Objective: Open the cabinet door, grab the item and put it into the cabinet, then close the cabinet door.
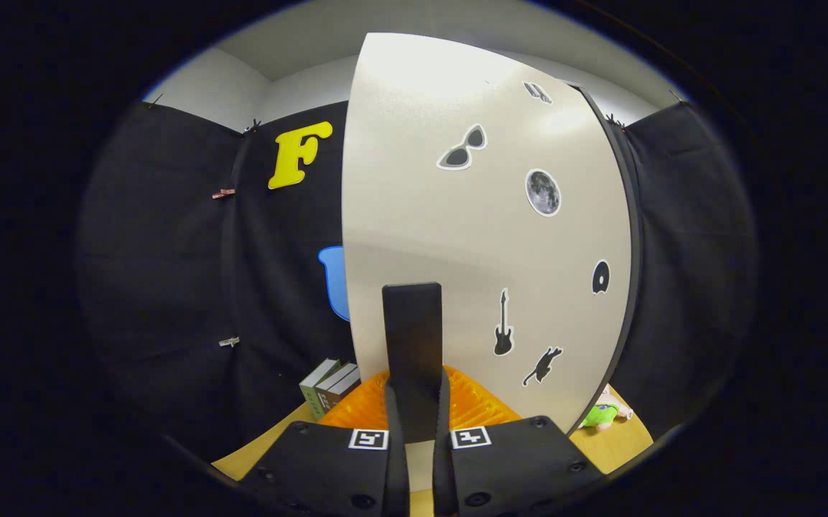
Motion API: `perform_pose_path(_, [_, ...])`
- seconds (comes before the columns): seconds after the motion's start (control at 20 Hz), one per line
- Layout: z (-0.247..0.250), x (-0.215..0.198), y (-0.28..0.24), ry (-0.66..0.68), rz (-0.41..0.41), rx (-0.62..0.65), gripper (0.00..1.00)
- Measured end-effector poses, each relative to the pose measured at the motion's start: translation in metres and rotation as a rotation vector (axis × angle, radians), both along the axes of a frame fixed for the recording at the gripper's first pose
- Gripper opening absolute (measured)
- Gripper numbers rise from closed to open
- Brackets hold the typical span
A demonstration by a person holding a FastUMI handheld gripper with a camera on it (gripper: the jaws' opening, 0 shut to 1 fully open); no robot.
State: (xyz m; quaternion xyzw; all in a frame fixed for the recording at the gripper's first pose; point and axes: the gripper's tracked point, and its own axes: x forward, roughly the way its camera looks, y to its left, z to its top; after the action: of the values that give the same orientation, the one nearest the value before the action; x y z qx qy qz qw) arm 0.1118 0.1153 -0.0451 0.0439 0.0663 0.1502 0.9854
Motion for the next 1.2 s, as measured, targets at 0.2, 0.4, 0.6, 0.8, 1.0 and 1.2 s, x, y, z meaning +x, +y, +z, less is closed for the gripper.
perform_pose_path(0.2, [0.001, -0.018, -0.019, 0.003, -0.005, 0.006, 0.16])
perform_pose_path(0.4, [0.008, -0.044, -0.044, 0.009, -0.036, 0.022, 0.16])
perform_pose_path(0.6, [0.010, -0.059, -0.074, 0.013, -0.078, 0.015, 0.16])
perform_pose_path(0.8, [0.010, -0.065, -0.102, 0.004, -0.131, -0.005, 0.16])
perform_pose_path(1.0, [0.010, -0.073, -0.128, 0.011, -0.170, 0.015, 0.15])
perform_pose_path(1.2, [0.009, -0.074, -0.158, 0.024, -0.230, 0.056, 0.15])
